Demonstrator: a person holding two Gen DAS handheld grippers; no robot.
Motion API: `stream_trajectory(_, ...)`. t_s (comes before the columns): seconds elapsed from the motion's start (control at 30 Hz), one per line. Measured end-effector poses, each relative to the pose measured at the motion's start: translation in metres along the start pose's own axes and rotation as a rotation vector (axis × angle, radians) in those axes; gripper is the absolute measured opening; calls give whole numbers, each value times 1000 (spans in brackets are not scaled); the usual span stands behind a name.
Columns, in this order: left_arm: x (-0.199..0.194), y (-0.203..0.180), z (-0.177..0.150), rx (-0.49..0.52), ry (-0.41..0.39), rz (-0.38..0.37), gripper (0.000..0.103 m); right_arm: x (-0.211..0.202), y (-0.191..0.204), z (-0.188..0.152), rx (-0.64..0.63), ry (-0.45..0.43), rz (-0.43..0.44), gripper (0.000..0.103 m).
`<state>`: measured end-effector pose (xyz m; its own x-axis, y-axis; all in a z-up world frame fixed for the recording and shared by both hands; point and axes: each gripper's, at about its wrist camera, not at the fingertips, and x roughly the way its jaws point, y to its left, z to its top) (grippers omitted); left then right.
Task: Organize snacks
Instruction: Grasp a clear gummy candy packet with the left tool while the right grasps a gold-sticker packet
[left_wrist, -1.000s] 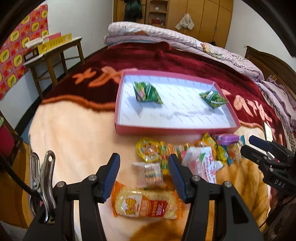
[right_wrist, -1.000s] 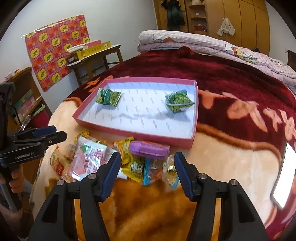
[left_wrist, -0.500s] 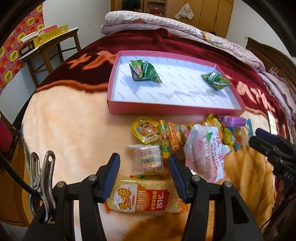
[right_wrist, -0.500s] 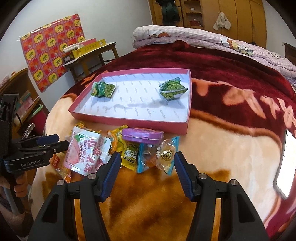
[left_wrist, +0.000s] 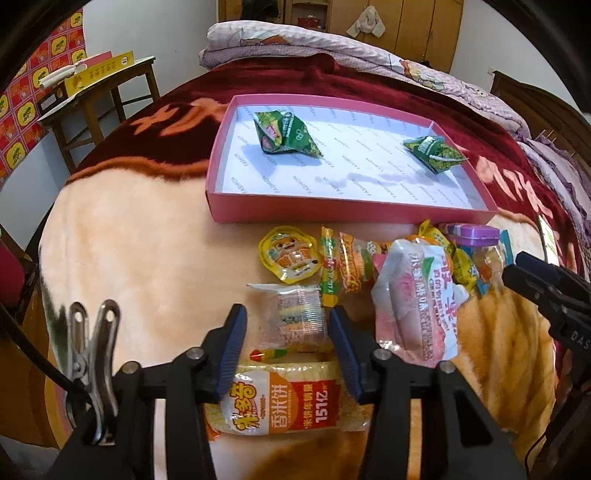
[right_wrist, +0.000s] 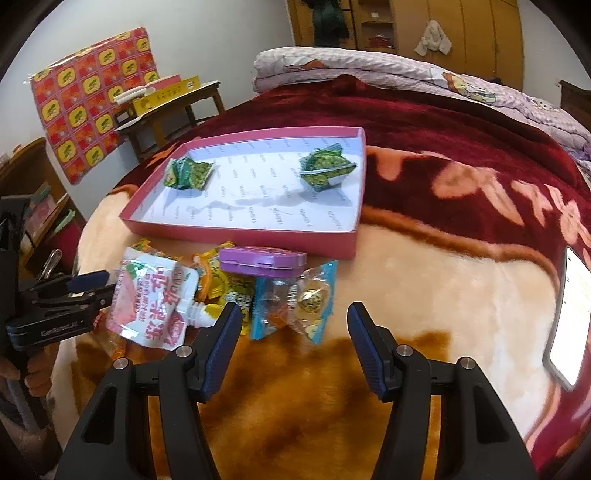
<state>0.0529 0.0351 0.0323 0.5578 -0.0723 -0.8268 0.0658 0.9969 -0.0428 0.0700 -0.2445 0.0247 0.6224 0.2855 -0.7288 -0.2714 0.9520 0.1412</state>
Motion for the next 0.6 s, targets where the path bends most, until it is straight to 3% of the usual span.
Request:
stream_trajectory(0.1,1,-1,-1,2,-3,-9,41,5,-3,0,12,8,0,61)
stream_trajectory(0.47,4,1,0,-6,-7,-18,41,23,-6,1,53,29,33,61)
stream_trajectory(0.6,2,2,0,-4,-7,-26,38,28,-5,2,62,38,27,50)
